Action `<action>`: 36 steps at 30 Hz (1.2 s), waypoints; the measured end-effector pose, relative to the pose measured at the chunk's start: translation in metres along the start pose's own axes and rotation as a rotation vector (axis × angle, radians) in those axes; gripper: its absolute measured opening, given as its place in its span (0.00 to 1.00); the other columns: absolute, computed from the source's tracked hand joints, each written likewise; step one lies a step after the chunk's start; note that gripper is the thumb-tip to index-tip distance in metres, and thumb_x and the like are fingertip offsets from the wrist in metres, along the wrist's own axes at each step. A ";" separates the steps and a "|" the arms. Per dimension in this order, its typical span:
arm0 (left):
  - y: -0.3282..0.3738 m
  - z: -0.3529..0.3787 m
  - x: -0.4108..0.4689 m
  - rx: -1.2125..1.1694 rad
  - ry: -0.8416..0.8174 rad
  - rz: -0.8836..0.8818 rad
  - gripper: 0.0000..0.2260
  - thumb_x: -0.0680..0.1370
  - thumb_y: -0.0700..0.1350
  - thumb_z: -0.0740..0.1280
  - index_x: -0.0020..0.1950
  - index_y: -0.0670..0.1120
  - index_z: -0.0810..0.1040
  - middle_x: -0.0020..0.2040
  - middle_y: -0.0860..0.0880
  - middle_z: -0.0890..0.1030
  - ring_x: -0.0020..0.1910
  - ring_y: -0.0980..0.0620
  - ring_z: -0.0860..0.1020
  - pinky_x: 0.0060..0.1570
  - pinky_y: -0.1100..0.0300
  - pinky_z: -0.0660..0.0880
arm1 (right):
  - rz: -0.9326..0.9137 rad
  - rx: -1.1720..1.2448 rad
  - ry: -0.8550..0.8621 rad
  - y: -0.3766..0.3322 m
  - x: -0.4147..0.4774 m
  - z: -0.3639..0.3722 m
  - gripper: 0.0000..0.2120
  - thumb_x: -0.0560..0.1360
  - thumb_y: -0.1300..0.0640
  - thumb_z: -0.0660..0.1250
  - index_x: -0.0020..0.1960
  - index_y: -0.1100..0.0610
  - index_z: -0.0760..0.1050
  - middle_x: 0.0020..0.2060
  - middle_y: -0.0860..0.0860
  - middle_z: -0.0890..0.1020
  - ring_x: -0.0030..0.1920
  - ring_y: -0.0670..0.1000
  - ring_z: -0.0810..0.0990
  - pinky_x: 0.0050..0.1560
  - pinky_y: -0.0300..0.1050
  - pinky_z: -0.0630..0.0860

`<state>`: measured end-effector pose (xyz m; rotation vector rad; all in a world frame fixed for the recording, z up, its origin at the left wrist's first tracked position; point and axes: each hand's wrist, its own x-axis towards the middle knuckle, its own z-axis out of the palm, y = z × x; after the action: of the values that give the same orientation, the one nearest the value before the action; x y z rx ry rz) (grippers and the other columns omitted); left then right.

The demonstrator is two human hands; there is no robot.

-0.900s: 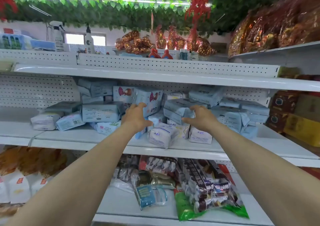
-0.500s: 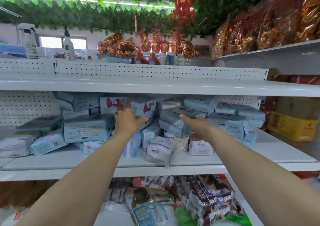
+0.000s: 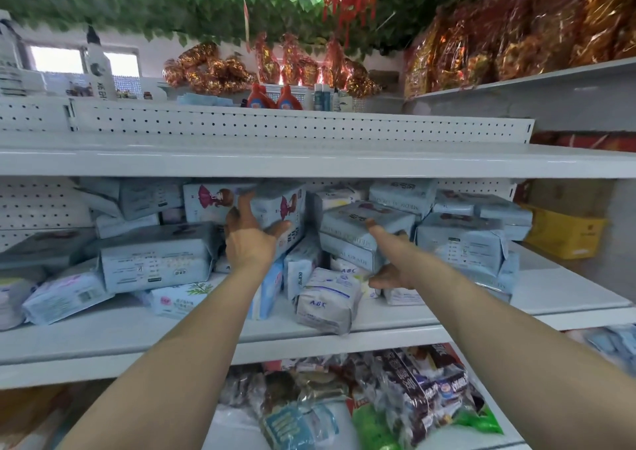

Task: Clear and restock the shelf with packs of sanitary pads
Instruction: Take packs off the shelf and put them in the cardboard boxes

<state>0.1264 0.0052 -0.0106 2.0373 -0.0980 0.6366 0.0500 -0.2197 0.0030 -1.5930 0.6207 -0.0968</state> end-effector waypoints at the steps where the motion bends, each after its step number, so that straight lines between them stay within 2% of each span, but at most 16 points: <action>1: -0.001 0.000 0.001 -0.003 0.007 -0.002 0.36 0.72 0.55 0.76 0.74 0.55 0.62 0.72 0.42 0.69 0.65 0.38 0.74 0.52 0.44 0.74 | -0.010 0.024 0.022 0.001 0.002 0.003 0.48 0.71 0.30 0.69 0.80 0.42 0.46 0.77 0.56 0.63 0.48 0.68 0.83 0.39 0.61 0.84; 3: -0.004 -0.002 0.004 0.001 0.010 -0.013 0.35 0.72 0.55 0.76 0.74 0.55 0.61 0.71 0.42 0.71 0.63 0.37 0.75 0.52 0.43 0.76 | -0.045 0.063 0.051 0.005 0.005 0.009 0.49 0.70 0.30 0.69 0.80 0.41 0.45 0.78 0.53 0.61 0.48 0.66 0.82 0.38 0.58 0.85; 7: -0.006 -0.003 0.004 -0.004 0.020 -0.043 0.35 0.72 0.56 0.77 0.72 0.53 0.62 0.67 0.41 0.75 0.61 0.37 0.77 0.50 0.46 0.75 | -0.090 0.221 0.083 0.012 0.011 0.017 0.45 0.69 0.35 0.72 0.78 0.42 0.54 0.74 0.53 0.66 0.61 0.64 0.76 0.33 0.52 0.83; 12: -0.006 -0.006 0.000 -0.089 0.066 -0.093 0.33 0.70 0.54 0.79 0.68 0.55 0.65 0.64 0.41 0.76 0.58 0.37 0.78 0.51 0.44 0.77 | -0.122 0.356 0.097 0.018 0.009 0.021 0.40 0.70 0.41 0.74 0.77 0.41 0.58 0.73 0.51 0.69 0.63 0.62 0.76 0.33 0.50 0.83; 14: -0.006 -0.009 -0.005 -0.137 0.106 -0.113 0.32 0.69 0.54 0.79 0.65 0.55 0.65 0.62 0.41 0.77 0.57 0.37 0.79 0.51 0.42 0.78 | -0.140 0.406 0.101 0.021 0.003 0.019 0.39 0.72 0.42 0.74 0.77 0.41 0.59 0.74 0.49 0.68 0.62 0.60 0.77 0.38 0.51 0.84; 18: 0.001 -0.020 -0.020 -0.239 0.161 -0.158 0.31 0.67 0.54 0.80 0.63 0.56 0.65 0.62 0.42 0.77 0.58 0.38 0.78 0.54 0.43 0.77 | -0.185 0.479 0.055 0.027 -0.016 0.010 0.38 0.76 0.48 0.73 0.79 0.41 0.57 0.72 0.48 0.71 0.49 0.52 0.81 0.59 0.57 0.81; 22: 0.014 -0.031 -0.043 -0.279 0.186 -0.162 0.33 0.67 0.53 0.80 0.64 0.50 0.66 0.62 0.43 0.76 0.58 0.40 0.76 0.57 0.44 0.75 | -0.225 0.484 0.014 0.029 -0.043 -0.006 0.36 0.77 0.51 0.73 0.80 0.43 0.59 0.70 0.51 0.72 0.51 0.52 0.79 0.63 0.56 0.79; 25: 0.028 -0.039 -0.070 -0.303 0.207 -0.168 0.32 0.68 0.52 0.80 0.64 0.52 0.65 0.62 0.44 0.76 0.55 0.42 0.77 0.55 0.45 0.75 | -0.236 0.484 0.003 0.035 -0.067 -0.022 0.37 0.77 0.51 0.73 0.80 0.44 0.59 0.69 0.50 0.73 0.56 0.53 0.79 0.62 0.56 0.79; 27: 0.039 -0.042 -0.093 -0.326 0.221 -0.169 0.30 0.69 0.52 0.79 0.63 0.53 0.65 0.62 0.45 0.75 0.52 0.44 0.76 0.54 0.47 0.75 | -0.235 0.491 0.006 0.041 -0.085 -0.038 0.37 0.76 0.51 0.74 0.79 0.44 0.60 0.67 0.50 0.75 0.55 0.53 0.79 0.61 0.55 0.80; 32: 0.078 -0.045 -0.158 -0.401 0.253 -0.234 0.30 0.70 0.51 0.79 0.64 0.52 0.65 0.63 0.44 0.75 0.49 0.46 0.75 0.47 0.56 0.69 | -0.258 0.479 -0.010 0.064 -0.131 -0.101 0.38 0.75 0.52 0.75 0.79 0.45 0.59 0.68 0.49 0.74 0.62 0.54 0.78 0.56 0.52 0.81; 34: 0.097 -0.042 -0.188 -0.443 0.261 -0.271 0.32 0.69 0.52 0.79 0.65 0.51 0.65 0.63 0.44 0.75 0.48 0.47 0.74 0.48 0.56 0.71 | -0.271 0.482 -0.012 0.075 -0.149 -0.133 0.38 0.75 0.52 0.75 0.79 0.46 0.60 0.66 0.49 0.75 0.62 0.54 0.79 0.55 0.52 0.82; 36: 0.115 -0.034 -0.220 -0.509 0.250 -0.312 0.35 0.68 0.53 0.80 0.68 0.51 0.64 0.64 0.43 0.75 0.50 0.47 0.76 0.56 0.54 0.74 | -0.280 0.483 -0.019 0.087 -0.167 -0.167 0.39 0.74 0.52 0.76 0.78 0.46 0.61 0.66 0.49 0.76 0.60 0.54 0.80 0.52 0.50 0.82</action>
<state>-0.1131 -0.0686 -0.0109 1.4331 0.1860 0.5910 -0.1901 -0.2955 -0.0067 -1.1989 0.3221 -0.4091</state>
